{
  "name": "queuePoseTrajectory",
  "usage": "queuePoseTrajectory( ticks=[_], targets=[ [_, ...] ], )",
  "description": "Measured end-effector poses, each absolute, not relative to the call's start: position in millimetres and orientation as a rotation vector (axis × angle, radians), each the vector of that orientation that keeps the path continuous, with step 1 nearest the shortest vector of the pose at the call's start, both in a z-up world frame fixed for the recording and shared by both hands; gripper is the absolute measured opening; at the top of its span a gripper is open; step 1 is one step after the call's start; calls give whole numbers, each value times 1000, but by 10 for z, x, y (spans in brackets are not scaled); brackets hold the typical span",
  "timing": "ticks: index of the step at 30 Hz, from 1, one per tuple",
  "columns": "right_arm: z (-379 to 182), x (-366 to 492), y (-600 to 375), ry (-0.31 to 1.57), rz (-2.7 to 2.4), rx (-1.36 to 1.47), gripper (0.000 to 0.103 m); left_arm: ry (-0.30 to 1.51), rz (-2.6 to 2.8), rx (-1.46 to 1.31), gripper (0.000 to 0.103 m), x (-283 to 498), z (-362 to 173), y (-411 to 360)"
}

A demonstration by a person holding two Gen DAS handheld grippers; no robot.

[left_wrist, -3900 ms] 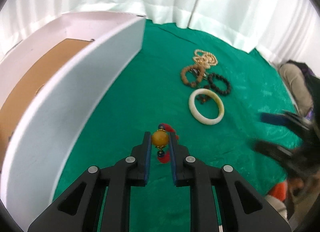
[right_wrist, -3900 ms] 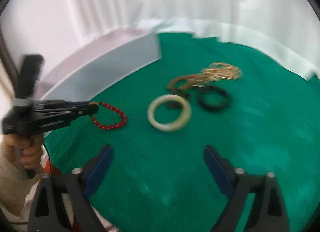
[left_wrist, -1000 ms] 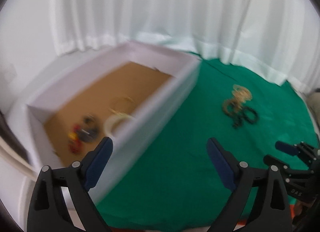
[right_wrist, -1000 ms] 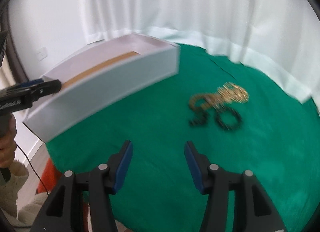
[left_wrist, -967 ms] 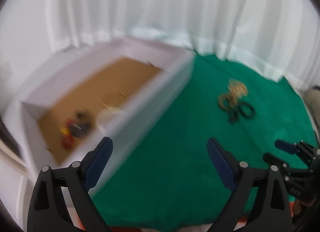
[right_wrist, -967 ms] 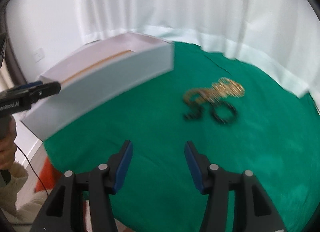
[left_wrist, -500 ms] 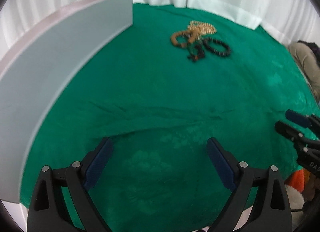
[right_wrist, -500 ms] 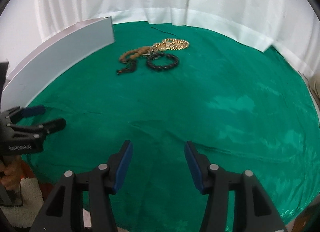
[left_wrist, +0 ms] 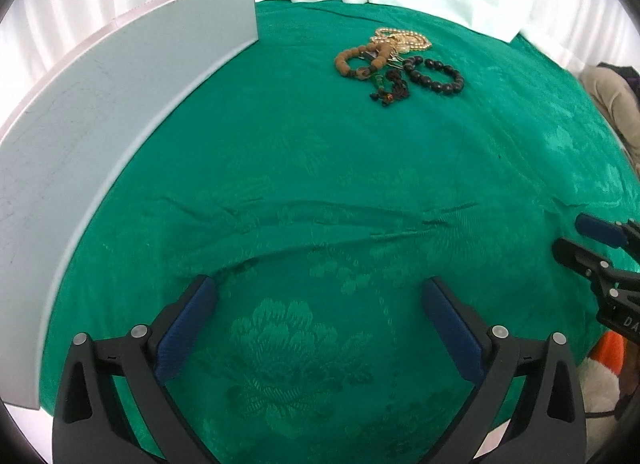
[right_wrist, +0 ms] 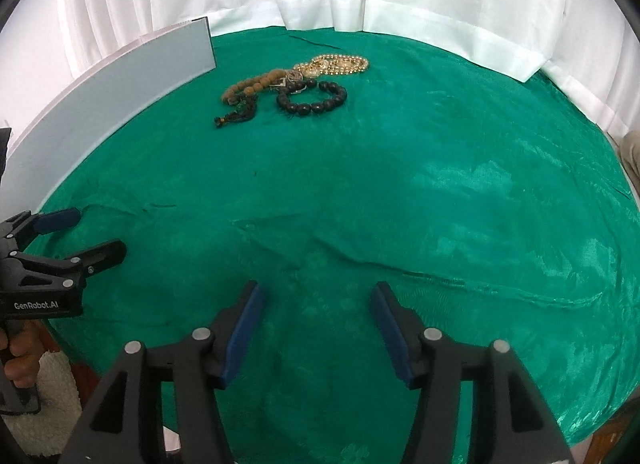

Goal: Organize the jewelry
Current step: 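Withdraw both tools from the box back over the remaining jewelry, then grasp the dark small-bead strand with the left tool and lift it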

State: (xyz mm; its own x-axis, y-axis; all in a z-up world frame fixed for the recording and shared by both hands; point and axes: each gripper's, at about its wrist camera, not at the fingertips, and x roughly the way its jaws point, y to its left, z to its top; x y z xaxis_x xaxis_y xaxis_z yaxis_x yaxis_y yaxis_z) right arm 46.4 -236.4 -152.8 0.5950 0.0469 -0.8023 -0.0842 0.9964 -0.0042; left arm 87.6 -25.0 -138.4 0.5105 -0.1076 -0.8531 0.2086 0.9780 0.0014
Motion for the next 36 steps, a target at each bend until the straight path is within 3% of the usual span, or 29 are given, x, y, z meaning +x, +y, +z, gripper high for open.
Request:
queuePoseTrajectory(
  ticks=[16, 29, 36],
  targets=[
    [-1535, 435, -2318, 935, 87, -59, 72, 1031, -200, 134, 103, 858, -1388, -271],
    [-1533, 418, -2300, 934, 93, -67, 74, 1062, -208, 137, 103, 942, -1369, -302],
    [-1540, 400, -2287, 930, 93, -69, 75, 993, -304, 51, 103, 1193, -1010, -308]
  ],
)
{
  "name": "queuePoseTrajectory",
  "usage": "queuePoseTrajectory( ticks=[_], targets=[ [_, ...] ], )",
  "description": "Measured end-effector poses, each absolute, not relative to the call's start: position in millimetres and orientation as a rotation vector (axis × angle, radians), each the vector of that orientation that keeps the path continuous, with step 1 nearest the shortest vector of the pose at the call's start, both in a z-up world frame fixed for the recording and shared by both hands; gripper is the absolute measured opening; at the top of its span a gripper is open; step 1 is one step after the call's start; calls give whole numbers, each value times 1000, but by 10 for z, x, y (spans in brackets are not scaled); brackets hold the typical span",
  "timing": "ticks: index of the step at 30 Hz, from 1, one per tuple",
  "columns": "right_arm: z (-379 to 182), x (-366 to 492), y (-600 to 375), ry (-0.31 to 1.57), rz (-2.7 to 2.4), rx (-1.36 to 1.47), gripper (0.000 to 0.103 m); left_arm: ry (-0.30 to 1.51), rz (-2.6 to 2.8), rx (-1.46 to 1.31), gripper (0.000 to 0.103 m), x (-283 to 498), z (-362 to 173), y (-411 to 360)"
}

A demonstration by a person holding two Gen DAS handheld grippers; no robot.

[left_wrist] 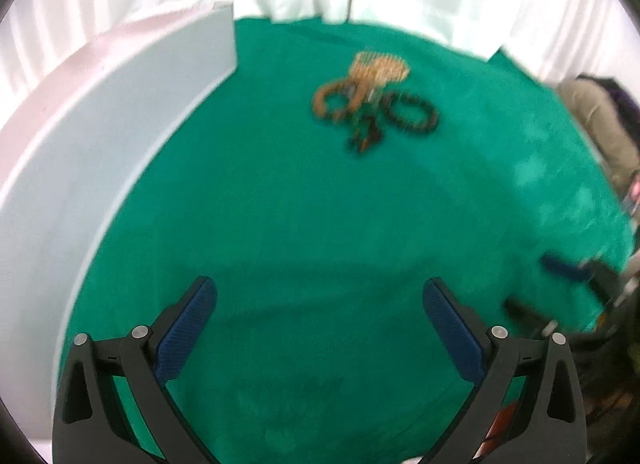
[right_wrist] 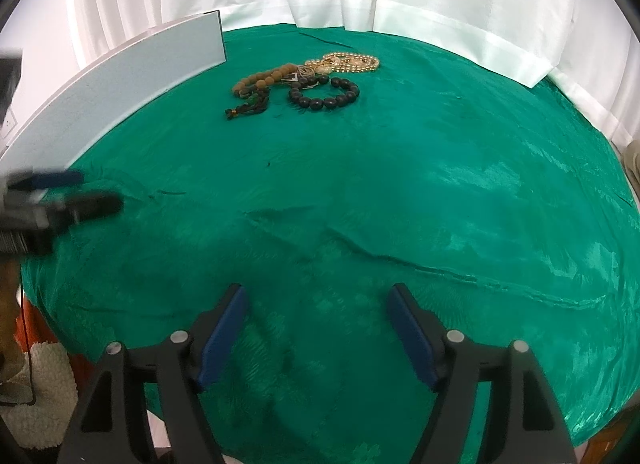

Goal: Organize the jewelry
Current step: 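Grasp the dark small-bead strand with the left tool and lift it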

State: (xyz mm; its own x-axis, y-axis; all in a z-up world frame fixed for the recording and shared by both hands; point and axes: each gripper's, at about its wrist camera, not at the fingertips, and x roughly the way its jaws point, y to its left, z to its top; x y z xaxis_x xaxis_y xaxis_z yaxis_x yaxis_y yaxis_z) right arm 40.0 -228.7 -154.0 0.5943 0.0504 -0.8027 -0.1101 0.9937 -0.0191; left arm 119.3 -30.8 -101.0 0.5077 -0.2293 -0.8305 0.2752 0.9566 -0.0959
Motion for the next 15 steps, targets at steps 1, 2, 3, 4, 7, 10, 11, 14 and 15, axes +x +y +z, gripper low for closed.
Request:
queuePoseTrajectory(
  ticks=[1, 2, 3, 4, 7, 10, 11, 14, 15],
  targets=[
    [-1541, 395, -2286, 929, 92, -70, 75, 983, -330, 30, 103, 1270, -940, -312],
    [-1542, 391, -2284, 927, 91, -70, 76, 977, -351, 12, 103, 1341, -896, -324],
    [-1546, 390, -2285, 926, 89, -70, 76, 979, -369, -3, 102, 1429, -864, -343],
    [-1550, 393, -2280, 923, 87, -70, 77, 992, -386, -10, 103, 1530, -854, -378],
    [-1556, 411, -2264, 922, 82, -72, 79, 1016, -419, 21, 102, 1823, -907, -570],
    [-1552, 432, -2267, 926, 84, -71, 79, 1018, -433, 51, 102, 2030, -981, -802],
    [-1551, 432, -2269, 926, 84, -71, 79, 1019, -440, 57, 101, 2100, -1006, -884],
    [-1545, 423, -2279, 926, 87, -71, 79, 1021, -422, 101, 101, 2341, -1113, -1124],
    [-1545, 422, -2279, 925, 86, -71, 79, 1022, -402, 125, 99, 2419, -1169, -1195]
  ],
)
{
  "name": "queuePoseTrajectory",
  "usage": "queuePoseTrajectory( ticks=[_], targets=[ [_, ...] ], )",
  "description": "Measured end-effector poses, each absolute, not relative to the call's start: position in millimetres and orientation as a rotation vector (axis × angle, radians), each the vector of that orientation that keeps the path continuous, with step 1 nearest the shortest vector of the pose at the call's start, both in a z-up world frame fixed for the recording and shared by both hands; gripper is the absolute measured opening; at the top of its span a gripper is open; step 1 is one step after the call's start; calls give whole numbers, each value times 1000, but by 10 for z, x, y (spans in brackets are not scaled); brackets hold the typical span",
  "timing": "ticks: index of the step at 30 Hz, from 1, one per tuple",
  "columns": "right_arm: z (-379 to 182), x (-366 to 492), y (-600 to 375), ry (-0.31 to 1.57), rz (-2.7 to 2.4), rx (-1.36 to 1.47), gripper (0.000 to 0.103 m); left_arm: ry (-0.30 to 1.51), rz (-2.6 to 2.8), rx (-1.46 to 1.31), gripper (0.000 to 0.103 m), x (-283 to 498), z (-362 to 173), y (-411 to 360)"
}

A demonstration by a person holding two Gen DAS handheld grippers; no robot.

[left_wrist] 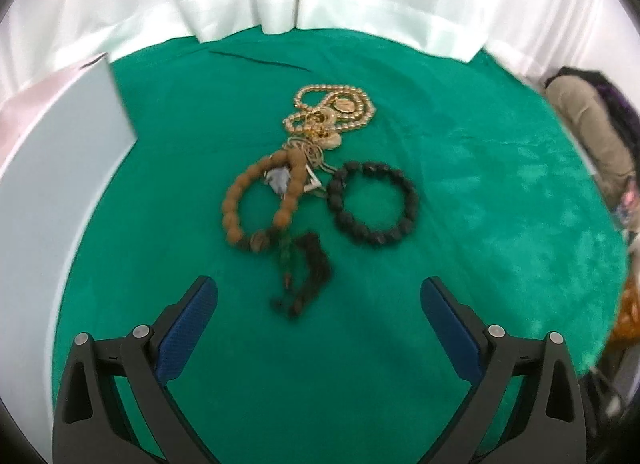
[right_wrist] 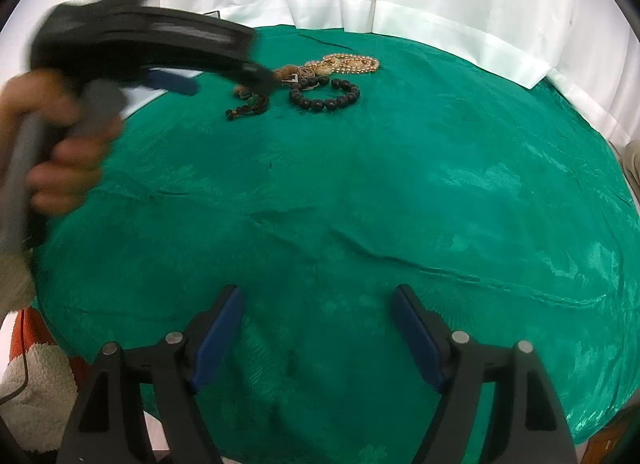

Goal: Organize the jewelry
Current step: 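Grasp the dark small-bead strand with the left tool and lift it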

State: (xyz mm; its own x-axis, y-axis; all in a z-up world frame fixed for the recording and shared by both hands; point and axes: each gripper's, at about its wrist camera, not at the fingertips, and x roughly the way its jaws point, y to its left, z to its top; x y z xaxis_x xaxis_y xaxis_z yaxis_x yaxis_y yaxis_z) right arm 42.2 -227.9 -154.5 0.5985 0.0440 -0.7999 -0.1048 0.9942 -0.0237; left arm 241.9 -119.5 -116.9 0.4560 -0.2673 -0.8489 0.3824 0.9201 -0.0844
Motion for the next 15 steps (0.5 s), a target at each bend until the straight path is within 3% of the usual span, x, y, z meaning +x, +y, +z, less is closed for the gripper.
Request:
queuePoseTrajectory(
  ticks=[3, 5, 6, 8, 10, 15],
  targets=[
    [-1539, 422, -2277, 926, 88, -72, 79, 1058, -375, 160, 82, 2550, -1314, -1286],
    [-1535, 421, -2280, 927, 91, -71, 79, 1055, -352, 184, 78, 2562, -1355, -1301],
    [-1535, 417, -2277, 928, 93, -71, 79, 1045, -348, 195, 72, 2550, -1354, -1311],
    [-1535, 404, -2280, 926, 97, -70, 79, 1028, -343, 200, 54, 2522, -1341, -1306],
    [-1534, 393, -2284, 923, 98, -72, 79, 1029, -356, 194, 17, 2515, -1325, -1295],
    [-1541, 396, -2284, 922, 99, -73, 79, 1045, -377, 157, 9, 2460, -1258, -1225]
  ],
)
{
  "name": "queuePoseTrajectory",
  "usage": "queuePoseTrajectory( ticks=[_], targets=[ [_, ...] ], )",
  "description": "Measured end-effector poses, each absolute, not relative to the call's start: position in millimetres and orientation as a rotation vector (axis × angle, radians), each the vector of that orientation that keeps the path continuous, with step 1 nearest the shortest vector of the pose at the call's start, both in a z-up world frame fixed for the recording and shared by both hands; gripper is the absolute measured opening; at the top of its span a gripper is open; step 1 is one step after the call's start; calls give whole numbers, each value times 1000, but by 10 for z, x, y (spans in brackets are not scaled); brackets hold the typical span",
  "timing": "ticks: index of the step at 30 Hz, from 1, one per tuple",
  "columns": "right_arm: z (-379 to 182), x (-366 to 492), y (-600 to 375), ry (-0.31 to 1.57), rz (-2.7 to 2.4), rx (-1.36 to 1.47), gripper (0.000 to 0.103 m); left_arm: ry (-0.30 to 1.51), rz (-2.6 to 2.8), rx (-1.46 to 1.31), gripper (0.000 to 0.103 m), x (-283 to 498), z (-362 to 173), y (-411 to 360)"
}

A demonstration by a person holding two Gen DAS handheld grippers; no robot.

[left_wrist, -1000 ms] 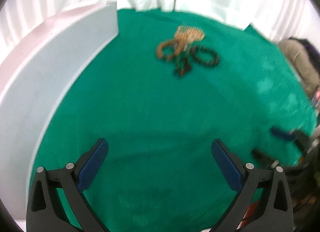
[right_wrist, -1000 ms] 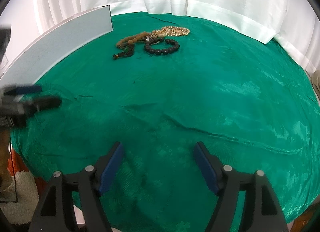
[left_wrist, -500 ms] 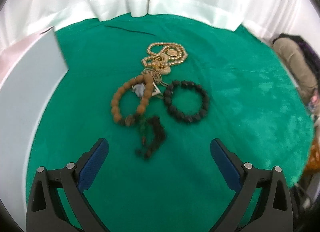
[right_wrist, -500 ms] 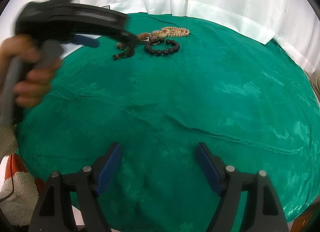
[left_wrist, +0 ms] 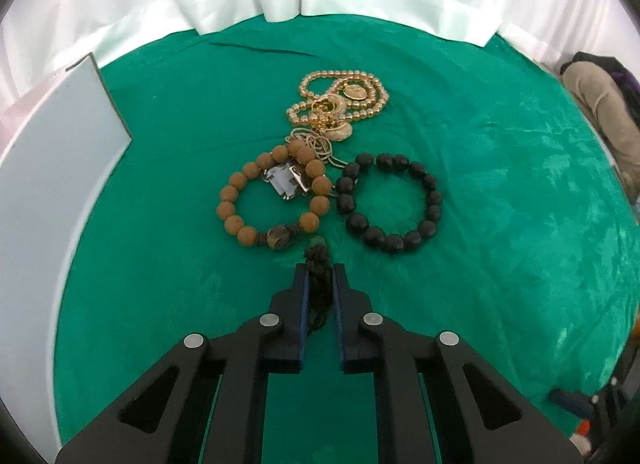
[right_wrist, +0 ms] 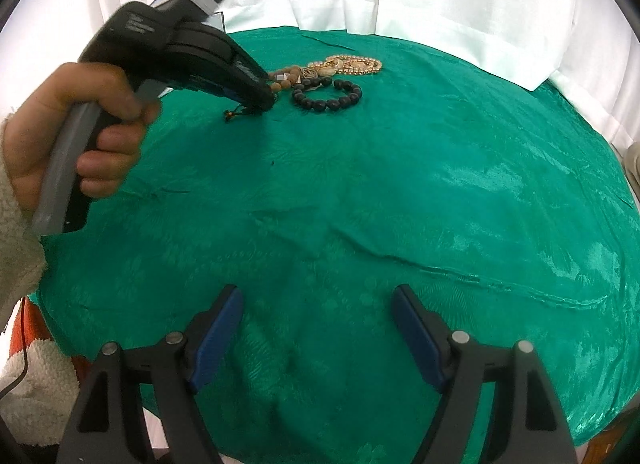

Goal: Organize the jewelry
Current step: 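Grasp the dark small-bead strand with the left tool and lift it, then grasp the black bead bracelet with the right tool and lift it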

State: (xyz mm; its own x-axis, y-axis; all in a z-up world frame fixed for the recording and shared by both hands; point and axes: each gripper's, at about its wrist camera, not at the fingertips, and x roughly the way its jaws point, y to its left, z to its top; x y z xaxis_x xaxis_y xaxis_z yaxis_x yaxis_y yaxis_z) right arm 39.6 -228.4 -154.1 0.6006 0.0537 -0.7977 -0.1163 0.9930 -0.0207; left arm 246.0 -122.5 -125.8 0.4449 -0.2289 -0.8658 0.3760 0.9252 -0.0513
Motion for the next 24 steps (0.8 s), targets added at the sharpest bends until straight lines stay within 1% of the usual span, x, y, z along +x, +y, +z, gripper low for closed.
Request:
queuePoseTrajectory(
  ticks=[9, 18, 22, 24],
  targets=[
    [-1543, 413, -2279, 925, 95, -75, 79, 1023, -412, 96, 9, 2109, -1005, -954],
    [-1536, 424, -2291, 937, 98, -71, 79, 1045, -382, 33, 9, 1840, -950, -535],
    [-1359, 545, -2527, 947, 171, 38, 79, 1045, -361, -6, 9, 1732, -908, -302],
    [-1208, 700, -2639, 930, 168, 32, 79, 1045, -355, -16, 9, 1699, -903, -216]
  ],
)
